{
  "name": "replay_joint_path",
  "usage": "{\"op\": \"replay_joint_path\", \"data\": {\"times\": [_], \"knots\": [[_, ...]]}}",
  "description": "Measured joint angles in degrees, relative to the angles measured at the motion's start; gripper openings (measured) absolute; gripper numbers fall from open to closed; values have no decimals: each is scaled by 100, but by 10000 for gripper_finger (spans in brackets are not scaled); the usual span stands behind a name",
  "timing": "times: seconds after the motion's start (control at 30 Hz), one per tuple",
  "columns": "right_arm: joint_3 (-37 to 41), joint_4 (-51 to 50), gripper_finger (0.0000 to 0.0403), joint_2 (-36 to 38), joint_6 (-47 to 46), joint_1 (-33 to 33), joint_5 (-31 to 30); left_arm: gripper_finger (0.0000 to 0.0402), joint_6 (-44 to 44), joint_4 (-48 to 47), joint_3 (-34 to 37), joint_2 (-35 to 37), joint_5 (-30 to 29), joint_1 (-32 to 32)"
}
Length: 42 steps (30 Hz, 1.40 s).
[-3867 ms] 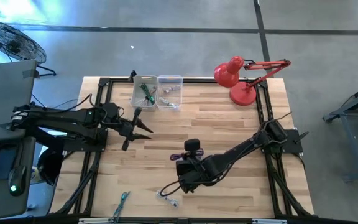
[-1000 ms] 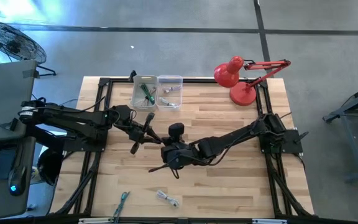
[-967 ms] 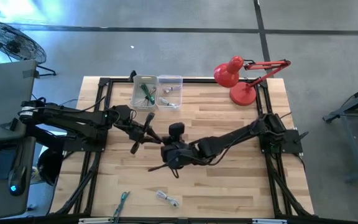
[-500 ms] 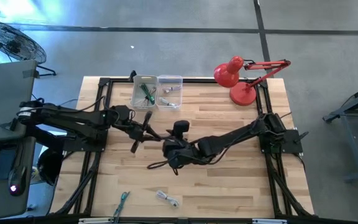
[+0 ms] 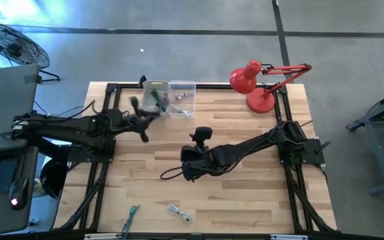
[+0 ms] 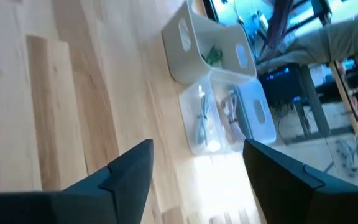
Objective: Pick & Place USB Port
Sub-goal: Put the violet patterned charger cable into the gray bin
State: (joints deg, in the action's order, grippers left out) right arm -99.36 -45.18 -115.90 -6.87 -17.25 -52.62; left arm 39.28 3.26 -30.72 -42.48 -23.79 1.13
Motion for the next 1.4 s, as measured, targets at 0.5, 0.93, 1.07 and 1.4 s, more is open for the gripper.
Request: {"op": "replay_joint_path", "data": {"times": [0.5, 0.93, 1.07, 1.4], "knots": [[-1, -355, 222, 0, -494, 1, 49, 21, 1489, -891, 0, 75, 588, 2060], [1, -352, 211, 0, -664, -3, 236, 21, 1552, -631, 0, -1316, 2599, 3930], [17, -342, 211, 0, -703, -3, 354, 21, 1553, -565, 0, -1761, 2878, 4065], [92, -373, 210, 4, -770, -3, 267, 71, 1266, -190, 0, -2363, 1892, 4050]]}}
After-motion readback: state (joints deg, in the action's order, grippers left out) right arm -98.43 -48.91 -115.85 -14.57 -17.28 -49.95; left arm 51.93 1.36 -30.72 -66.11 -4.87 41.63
